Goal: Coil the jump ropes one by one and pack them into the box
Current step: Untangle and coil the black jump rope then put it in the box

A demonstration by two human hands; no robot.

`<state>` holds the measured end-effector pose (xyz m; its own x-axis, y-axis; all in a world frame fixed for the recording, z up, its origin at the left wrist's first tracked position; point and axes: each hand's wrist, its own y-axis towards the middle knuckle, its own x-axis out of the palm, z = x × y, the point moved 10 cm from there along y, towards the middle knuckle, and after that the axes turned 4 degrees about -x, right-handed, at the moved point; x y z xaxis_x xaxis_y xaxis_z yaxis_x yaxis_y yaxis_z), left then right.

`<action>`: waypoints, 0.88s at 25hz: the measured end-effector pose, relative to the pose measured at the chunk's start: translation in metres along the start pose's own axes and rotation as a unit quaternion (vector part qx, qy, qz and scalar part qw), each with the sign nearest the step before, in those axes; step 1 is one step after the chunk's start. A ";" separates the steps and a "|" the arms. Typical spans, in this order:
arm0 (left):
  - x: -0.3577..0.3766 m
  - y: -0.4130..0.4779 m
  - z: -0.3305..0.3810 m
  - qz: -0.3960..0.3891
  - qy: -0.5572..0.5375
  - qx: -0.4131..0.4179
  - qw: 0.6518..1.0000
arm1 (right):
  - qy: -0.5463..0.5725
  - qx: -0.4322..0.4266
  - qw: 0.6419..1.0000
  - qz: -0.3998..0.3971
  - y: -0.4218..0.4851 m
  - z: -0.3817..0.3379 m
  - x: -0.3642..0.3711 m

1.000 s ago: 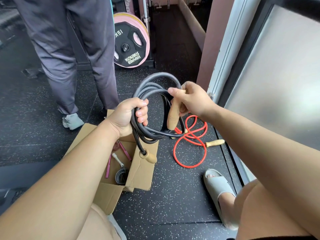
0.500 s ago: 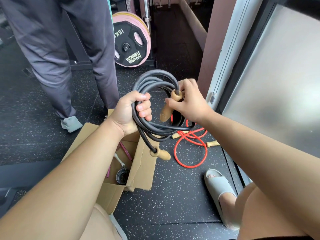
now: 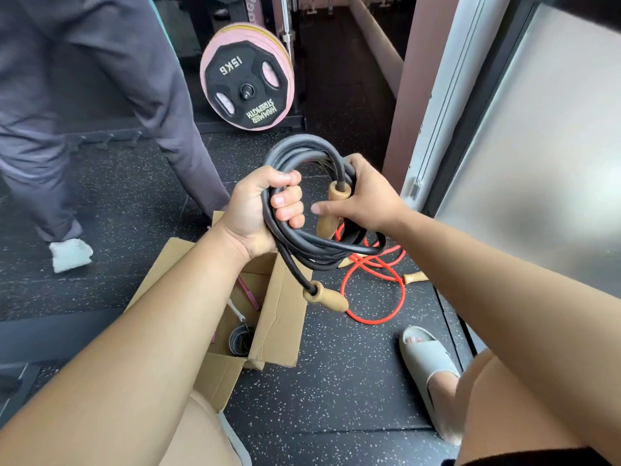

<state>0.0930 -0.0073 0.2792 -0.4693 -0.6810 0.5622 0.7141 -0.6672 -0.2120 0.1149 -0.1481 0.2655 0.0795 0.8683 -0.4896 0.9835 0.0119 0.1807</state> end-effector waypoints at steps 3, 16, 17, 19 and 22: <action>-0.012 -0.003 0.007 0.002 -0.013 0.007 1.000 | 0.325 0.120 0.925 -0.159 -0.015 0.009 0.030; -0.013 -0.011 0.007 -0.020 -0.047 -0.009 0.999 | 0.553 0.205 0.788 -0.176 -0.038 0.011 0.058; -0.012 -0.012 0.007 -0.021 -0.049 -0.008 0.999 | 0.537 0.199 0.801 -0.178 -0.036 0.011 0.055; -0.012 -0.013 0.006 -0.020 -0.050 -0.009 0.999 | 0.482 0.201 0.834 -0.177 -0.033 0.015 0.050; -0.012 -0.015 0.007 -0.013 -0.046 -0.010 0.999 | 0.447 0.225 0.849 -0.171 -0.031 0.025 0.050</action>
<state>0.0918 0.0130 0.2814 -0.4373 -0.6324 0.6394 0.6913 -0.6911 -0.2108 0.0922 -0.1175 0.2141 -0.1808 0.8838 0.4315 0.9028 0.3232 -0.2836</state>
